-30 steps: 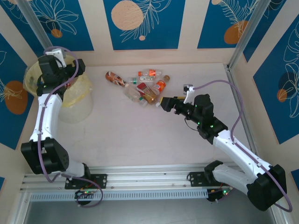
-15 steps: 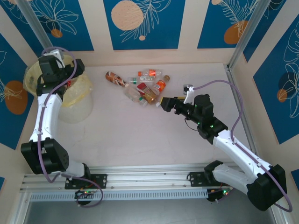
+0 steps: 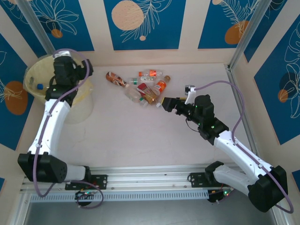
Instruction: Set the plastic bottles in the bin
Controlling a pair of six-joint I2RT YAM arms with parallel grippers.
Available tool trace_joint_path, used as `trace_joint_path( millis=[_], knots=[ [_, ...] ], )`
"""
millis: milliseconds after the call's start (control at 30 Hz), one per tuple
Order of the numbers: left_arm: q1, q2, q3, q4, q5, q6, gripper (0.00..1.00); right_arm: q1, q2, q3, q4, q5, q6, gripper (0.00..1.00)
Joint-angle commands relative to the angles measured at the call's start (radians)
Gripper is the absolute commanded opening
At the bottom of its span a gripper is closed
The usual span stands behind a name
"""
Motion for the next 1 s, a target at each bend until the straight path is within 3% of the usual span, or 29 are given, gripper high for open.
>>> trace_joint_path(
  millis=[0, 167, 333, 667, 800, 967],
  knots=[
    [-0.097, -0.001, 0.032, 0.015, -0.076, 0.037, 1.0, -0.001, -0.024, 0.011, -0.024, 0.042, 0.001, 1.0],
    [-0.261, 0.085, 0.069, 0.014, -0.091, 0.058, 1.0, -0.013, -0.035, 0.016, -0.1, 0.113, 0.036, 1.0],
    [-0.349, 0.191, 0.083, 0.025, -0.045, 0.044, 1.0, -0.073, -0.025, 0.031, -0.237, 0.168, 0.097, 1.0],
    [-0.362, 0.376, 0.117, -0.044, 0.132, -0.041, 1.0, -0.155, 0.066, 0.066, -0.351, 0.144, 0.156, 1.0],
    [-0.362, 0.462, 0.15, -0.081, 0.073, -0.088, 1.0, -0.161, 0.082, 0.071, -0.35, 0.132, 0.18, 1.0],
    [-0.361, 0.564, 0.2, -0.166, -0.038, -0.295, 1.0, -0.165, 0.081, 0.065, -0.357, 0.124, 0.195, 1.0]
  ],
)
